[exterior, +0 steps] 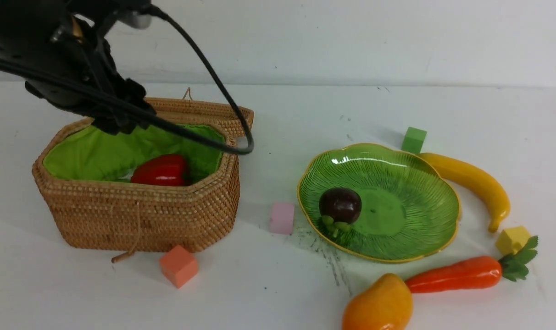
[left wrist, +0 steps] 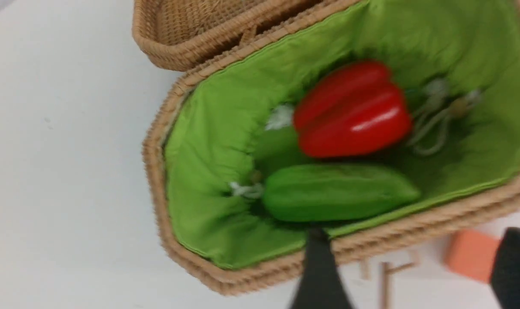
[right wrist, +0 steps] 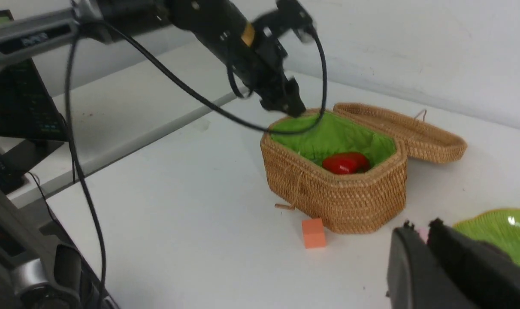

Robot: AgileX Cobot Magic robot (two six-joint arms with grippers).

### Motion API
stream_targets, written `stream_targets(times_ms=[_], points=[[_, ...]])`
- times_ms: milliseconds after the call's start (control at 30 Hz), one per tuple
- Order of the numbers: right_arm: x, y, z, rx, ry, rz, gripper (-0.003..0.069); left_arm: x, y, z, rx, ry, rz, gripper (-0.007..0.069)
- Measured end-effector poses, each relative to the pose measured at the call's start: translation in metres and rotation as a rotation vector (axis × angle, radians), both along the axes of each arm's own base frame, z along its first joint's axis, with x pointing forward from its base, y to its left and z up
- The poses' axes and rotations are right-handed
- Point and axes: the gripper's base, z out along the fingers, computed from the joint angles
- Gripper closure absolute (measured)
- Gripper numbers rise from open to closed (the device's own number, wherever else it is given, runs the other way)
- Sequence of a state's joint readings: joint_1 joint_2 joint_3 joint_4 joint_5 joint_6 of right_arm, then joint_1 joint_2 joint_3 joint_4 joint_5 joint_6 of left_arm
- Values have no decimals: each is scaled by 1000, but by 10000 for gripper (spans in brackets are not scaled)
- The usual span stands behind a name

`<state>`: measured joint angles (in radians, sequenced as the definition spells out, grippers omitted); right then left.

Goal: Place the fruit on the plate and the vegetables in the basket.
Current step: Use the right arm to grab a mango and put it into the right plate

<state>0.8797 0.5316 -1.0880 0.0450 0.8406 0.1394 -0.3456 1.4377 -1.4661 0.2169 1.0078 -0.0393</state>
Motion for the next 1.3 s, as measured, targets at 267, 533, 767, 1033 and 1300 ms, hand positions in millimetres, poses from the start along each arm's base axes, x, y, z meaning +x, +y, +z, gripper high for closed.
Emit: stream_targets(times_ms=[267, 533, 767, 1033, 1300], points=[[43, 40, -37, -289, 353, -135, 590, -90, 12, 51, -318, -88, -37, 638], [90, 96, -82, -491, 610, -213, 578, -177, 23, -3, -453, -158, -235, 638], [133, 110, -117, -496, 833, -414, 554, -232, 32, -35, -520, -384, -420, 638], [187, 118, -164, -398, 1064, -559, 311, -248, 36, -38, -534, -501, -461, 638], [222, 131, -215, -374, 1128, -759, -5, -249, 35, -37, -574, -491, -462, 638]])
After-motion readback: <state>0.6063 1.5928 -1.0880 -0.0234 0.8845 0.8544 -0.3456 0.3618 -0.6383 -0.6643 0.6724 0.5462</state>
